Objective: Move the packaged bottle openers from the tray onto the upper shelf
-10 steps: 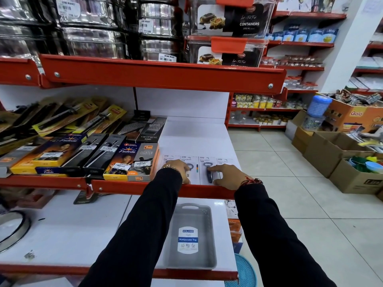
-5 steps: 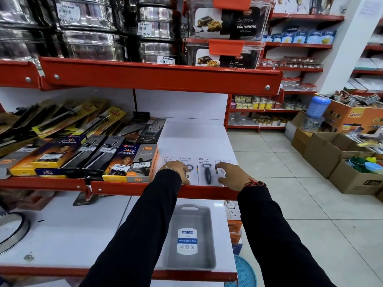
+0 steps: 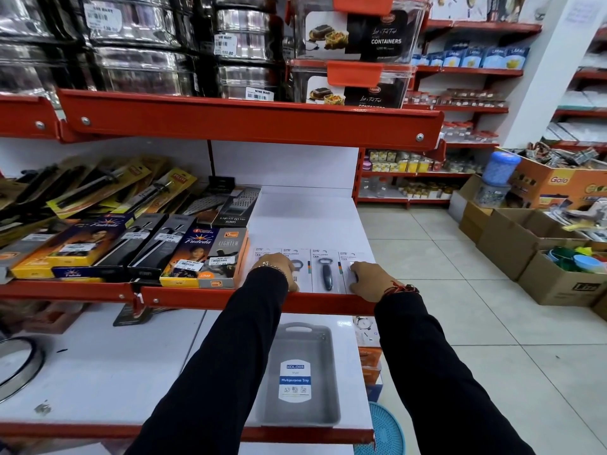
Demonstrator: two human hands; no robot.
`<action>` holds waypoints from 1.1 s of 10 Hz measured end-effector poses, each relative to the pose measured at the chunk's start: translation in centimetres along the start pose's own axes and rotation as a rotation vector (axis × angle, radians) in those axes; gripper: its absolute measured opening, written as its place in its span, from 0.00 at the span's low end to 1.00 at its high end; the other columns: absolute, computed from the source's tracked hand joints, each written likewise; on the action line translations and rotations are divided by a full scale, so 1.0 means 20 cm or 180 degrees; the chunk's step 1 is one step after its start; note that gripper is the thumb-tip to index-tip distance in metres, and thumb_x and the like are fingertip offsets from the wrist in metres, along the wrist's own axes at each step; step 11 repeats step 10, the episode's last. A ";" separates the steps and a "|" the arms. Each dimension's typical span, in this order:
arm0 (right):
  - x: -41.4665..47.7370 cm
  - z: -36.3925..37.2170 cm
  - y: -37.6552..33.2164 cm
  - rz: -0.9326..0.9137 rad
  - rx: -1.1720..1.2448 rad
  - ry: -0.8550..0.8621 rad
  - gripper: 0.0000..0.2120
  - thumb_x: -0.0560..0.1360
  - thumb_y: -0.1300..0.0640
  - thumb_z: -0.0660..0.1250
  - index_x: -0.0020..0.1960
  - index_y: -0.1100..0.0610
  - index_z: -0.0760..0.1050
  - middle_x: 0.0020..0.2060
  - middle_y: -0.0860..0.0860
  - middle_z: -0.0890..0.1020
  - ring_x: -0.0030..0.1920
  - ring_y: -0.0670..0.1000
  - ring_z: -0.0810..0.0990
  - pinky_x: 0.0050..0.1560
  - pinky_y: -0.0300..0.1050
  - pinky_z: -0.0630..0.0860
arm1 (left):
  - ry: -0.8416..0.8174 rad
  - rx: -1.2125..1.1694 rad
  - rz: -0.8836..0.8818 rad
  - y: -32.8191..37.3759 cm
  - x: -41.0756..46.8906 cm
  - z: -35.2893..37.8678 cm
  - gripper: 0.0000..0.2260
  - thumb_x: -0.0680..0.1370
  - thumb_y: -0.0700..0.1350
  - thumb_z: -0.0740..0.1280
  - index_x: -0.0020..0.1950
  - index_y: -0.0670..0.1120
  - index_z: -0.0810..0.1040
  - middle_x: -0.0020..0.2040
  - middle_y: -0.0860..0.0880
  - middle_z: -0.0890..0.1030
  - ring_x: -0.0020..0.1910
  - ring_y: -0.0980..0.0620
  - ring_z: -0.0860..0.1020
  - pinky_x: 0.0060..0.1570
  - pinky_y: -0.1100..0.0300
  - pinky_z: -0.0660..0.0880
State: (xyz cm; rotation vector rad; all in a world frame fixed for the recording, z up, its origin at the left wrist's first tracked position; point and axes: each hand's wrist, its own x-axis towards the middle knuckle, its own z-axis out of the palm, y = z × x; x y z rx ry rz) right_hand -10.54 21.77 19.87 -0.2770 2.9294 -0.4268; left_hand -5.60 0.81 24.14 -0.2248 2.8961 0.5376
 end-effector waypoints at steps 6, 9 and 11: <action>-0.09 -0.04 -0.10 -0.0385 0.0250 0.0137 0.24 0.81 0.58 0.60 0.76 0.61 0.62 0.75 0.56 0.66 0.75 0.58 0.64 0.73 0.49 0.62 | -0.0173 -0.0100 0.0286 -0.04 0.03 0.06 0.22 0.80 0.56 0.62 0.74 0.56 0.69 0.75 0.50 0.69 0.74 0.44 0.67 0.74 0.51 0.63; -0.11 -0.01 -0.11 -0.0448 0.0249 0.0145 0.21 0.79 0.56 0.60 0.72 0.55 0.69 0.70 0.56 0.72 0.71 0.60 0.69 0.70 0.52 0.67 | -0.0085 -0.0134 0.0414 -0.05 0.02 0.08 0.22 0.79 0.58 0.53 0.72 0.56 0.70 0.74 0.47 0.71 0.70 0.43 0.72 0.72 0.51 0.66; -0.12 -0.01 -0.10 -0.0475 0.0303 0.0545 0.23 0.82 0.52 0.57 0.76 0.55 0.64 0.76 0.54 0.65 0.77 0.58 0.61 0.76 0.55 0.59 | 0.0218 -0.0338 0.0478 -0.05 0.02 0.08 0.24 0.78 0.60 0.52 0.72 0.57 0.69 0.75 0.47 0.70 0.71 0.41 0.71 0.73 0.48 0.63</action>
